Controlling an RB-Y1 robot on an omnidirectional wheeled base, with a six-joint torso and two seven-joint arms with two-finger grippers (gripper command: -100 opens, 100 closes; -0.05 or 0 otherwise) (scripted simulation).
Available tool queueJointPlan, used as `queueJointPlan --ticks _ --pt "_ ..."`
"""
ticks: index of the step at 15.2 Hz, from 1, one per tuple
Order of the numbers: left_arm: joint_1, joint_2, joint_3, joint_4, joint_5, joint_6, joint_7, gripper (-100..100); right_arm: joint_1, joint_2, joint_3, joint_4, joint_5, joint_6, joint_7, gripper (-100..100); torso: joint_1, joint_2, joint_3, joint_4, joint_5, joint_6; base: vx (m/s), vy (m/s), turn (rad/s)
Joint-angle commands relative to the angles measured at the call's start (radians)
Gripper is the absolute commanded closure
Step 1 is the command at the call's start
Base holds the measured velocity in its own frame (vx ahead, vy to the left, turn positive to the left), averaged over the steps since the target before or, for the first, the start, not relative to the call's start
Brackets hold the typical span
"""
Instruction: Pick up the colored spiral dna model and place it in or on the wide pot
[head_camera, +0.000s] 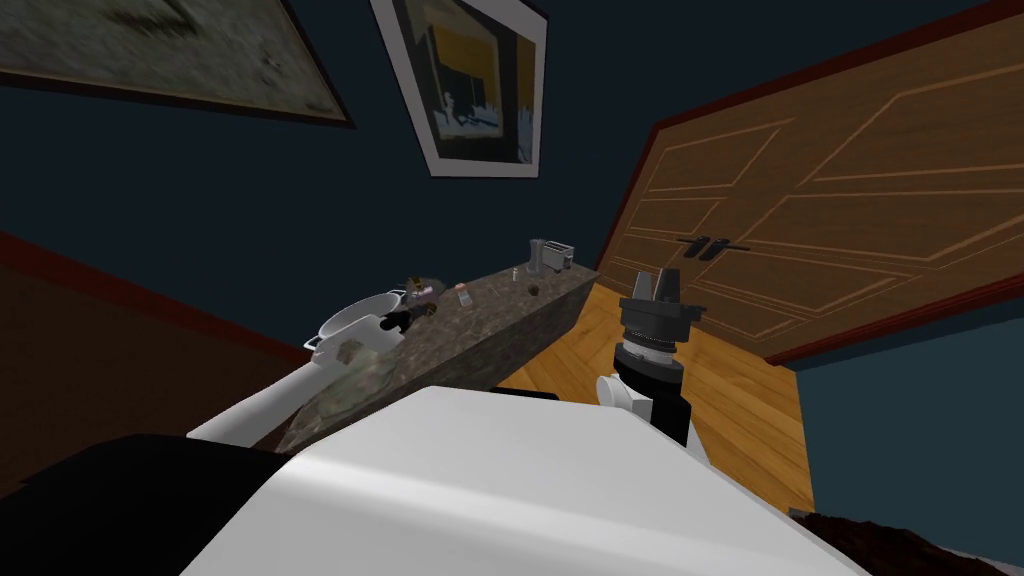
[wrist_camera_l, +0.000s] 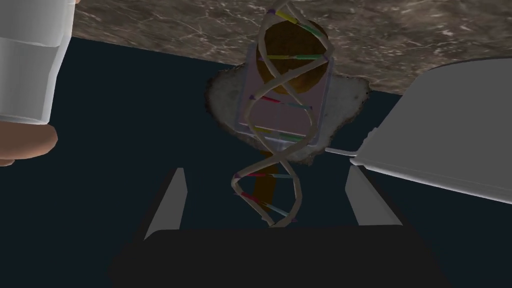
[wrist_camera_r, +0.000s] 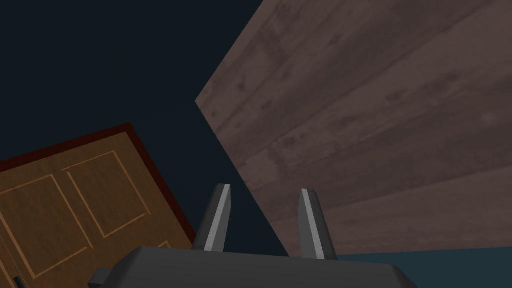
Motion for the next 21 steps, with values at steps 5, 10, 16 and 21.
queueJointPlan --ticks 5,10,16,21 --pt "0.008 0.086 0.015 0.0 0.061 0.084 -0.015 -100 0.0 0.0 0.0 0.0 0.0 0.0 0.0 0 0.0 0.001 0.0 0.0 0.0 0.0 0.002 0.015 -0.12" --pt "0.015 0.155 0.027 0.004 0.109 0.151 -0.027 -100 0.0 0.0 0.0 0.0 0.0 0.0 0.0 0 0.0 0.0 0.0 0.0 0.0 0.0 0.003 0.013 -0.127" --pt "0.016 0.139 0.024 0.031 0.097 0.133 -0.029 -100 0.0 0.0 0.0 0.0 0.0 0.0 0.0 0 0.002 -0.002 -0.001 0.0 0.001 0.0 0.018 0.021 -0.065" --pt "0.016 0.156 0.058 0.036 0.068 0.072 -0.007 100 0.0 0.0 0.0 0.0 0.0 0.0 0.0 0 -0.004 0.007 0.004 0.001 -0.001 -0.001 -0.081 -0.027 0.038"
